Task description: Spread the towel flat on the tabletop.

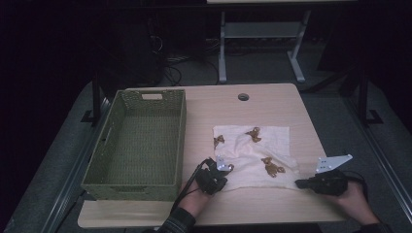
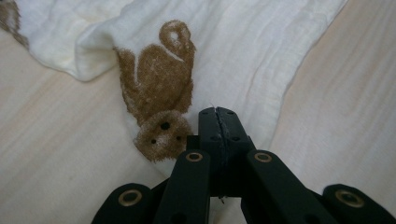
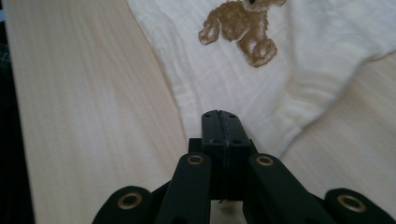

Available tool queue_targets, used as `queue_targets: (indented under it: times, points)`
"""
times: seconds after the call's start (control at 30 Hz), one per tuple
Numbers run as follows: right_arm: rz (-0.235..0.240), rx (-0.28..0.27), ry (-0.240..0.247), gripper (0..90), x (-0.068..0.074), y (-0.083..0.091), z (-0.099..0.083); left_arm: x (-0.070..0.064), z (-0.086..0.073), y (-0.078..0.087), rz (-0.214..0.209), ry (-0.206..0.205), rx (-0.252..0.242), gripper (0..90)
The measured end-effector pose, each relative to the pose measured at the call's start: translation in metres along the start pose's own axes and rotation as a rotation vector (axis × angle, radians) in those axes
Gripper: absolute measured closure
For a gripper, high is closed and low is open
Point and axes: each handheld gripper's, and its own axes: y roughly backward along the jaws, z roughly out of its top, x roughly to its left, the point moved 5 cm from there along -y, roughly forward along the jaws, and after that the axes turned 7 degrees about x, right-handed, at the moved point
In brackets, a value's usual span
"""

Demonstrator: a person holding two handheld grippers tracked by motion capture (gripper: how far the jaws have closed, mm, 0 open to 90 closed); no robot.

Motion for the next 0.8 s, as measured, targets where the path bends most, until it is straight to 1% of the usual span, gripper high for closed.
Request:
queue_targets:
  times: [0.03,0.07,0.13,0.2,0.23,0.27,0.33,0.37,0.4,0.43,0.5,0.53,0.6,0.67,0.73,0.77,0.8]
  points:
    - [0.006,0.000,0.002,89.8,0.002,0.001,-0.001,-0.001,-0.001,0.000,0.002,-0.001,-0.001,89.4]
    - [0.008,-0.002,0.005,89.7,0.004,0.001,-0.002,-0.001,-0.001,0.001,-0.002,0.008,-0.002,89.3]
    - [0.006,-0.001,0.011,89.6,0.005,0.001,-0.002,0.001,0.003,0.002,-0.010,0.027,-0.025,86.4]
    - [-0.003,-0.012,0.007,87.4,0.002,0.001,0.001,0.004,0.008,0.003,0.007,0.031,-0.043,84.5]
    - [-0.008,-0.017,0.005,85.5,0.000,0.001,0.004,0.007,0.011,0.005,0.017,0.040,-0.058,83.3]
    - [-0.016,-0.026,0.001,85.4,-0.003,0.001,0.007,0.010,0.015,0.006,0.026,0.050,-0.070,82.5]
    - [-0.039,-0.032,-0.002,83.0,-0.009,0.002,0.013,0.017,0.022,0.006,0.050,0.047,-0.082,80.5]
    - [-0.042,-0.036,-0.013,82.7,-0.012,0.002,0.016,0.020,0.026,0.006,0.058,0.055,-0.094,79.0]
    - [-0.045,-0.038,-0.018,81.9,-0.015,0.002,0.019,0.024,0.028,0.006,0.057,0.058,-0.101,77.9]
    - [-0.057,-0.042,-0.012,80.8,-0.018,0.001,0.022,0.027,0.031,0.005,0.057,0.067,-0.104,77.9]
    - [-0.062,-0.050,-0.027,78.8,-0.024,0.001,0.028,0.033,0.035,0.004,0.066,0.074,-0.109,76.7]
    - [-0.069,-0.052,-0.025,78.1,-0.027,0.001,0.031,0.036,0.038,0.004,0.066,0.082,-0.117,76.3]
    - [-0.079,-0.058,-0.034,76.3,-0.033,0.000,0.038,0.043,0.044,0.004,0.073,0.099,-0.126,73.3]
    - [-0.086,-0.060,-0.039,76.1,-0.039,0.000,0.044,0.050,0.048,0.004,0.082,0.108,-0.127,70.4]
    - [-0.091,-0.061,-0.044,75.4,-0.045,-0.001,0.050,0.057,0.053,0.003,0.086,0.121,-0.135,69.2]
    - [-0.095,-0.066,-0.052,75.4,-0.047,-0.002,0.053,0.060,0.056,0.002,0.088,0.123,-0.136,69.2]
    - [-0.101,-0.071,-0.050,75.5,-0.051,-0.002,0.055,0.063,0.059,0.002,0.095,0.125,-0.137,69.2]
